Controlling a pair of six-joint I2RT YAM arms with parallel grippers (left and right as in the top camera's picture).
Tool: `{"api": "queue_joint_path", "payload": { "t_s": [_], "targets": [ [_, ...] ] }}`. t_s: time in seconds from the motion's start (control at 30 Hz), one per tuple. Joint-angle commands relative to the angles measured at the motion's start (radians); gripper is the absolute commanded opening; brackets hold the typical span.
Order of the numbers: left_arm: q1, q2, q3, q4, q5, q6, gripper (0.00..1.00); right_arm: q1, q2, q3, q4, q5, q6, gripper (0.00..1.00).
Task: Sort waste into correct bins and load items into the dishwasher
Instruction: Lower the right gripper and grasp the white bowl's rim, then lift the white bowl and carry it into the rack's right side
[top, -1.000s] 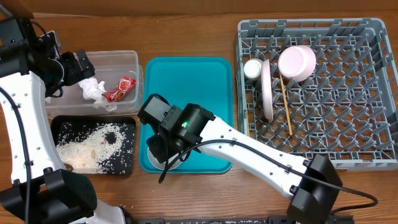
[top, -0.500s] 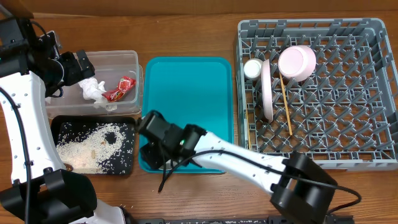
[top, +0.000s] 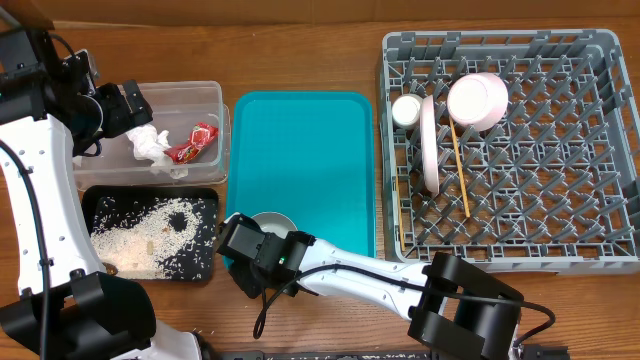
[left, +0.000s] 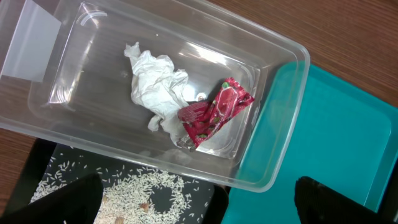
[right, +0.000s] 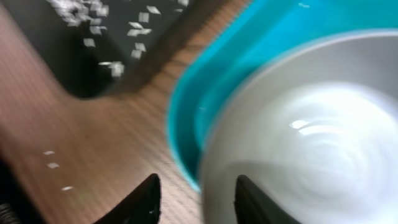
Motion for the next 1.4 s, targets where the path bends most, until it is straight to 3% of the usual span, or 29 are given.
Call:
{"api": "queue_joint_path", "payload": {
  "t_s": [0.0,0.23,0.8,0.9,1.0,1.37],
  "targets": [
    [0.000,-0.016,0.025,0.001,0.009,-0.008,1.00,-0.003,0.002,0.001,-0.029,0.151,0.001,0.38],
    [0.000,-0.016,0.025,0.001,0.009,-0.008,1.00,-0.028,0.001,0.002,-0.072,0.206,0.001,0.30],
    [0.000,-0.016,0.025,0.001,0.009,-0.007,1.00,-0.069,-0.031,0.005,-0.101,0.205,-0.006,0.31],
    [0.000,-0.016,0.025,0.001,0.009,-0.008,1.00,-0.069,-0.041,0.005,-0.100,0.205,-0.007,0.23],
    [0.000,-0.016,0.025,0.001,0.009,-0.008,1.00,-0.069,-0.056,0.005,-0.103,0.205,-0.007,0.04],
    [0.000,-0.016,0.025,0.001,0.009,-0.007,1.00,-0.082,-0.262,0.063,-0.234,0.200,-0.006,0.04]
  ]
}}
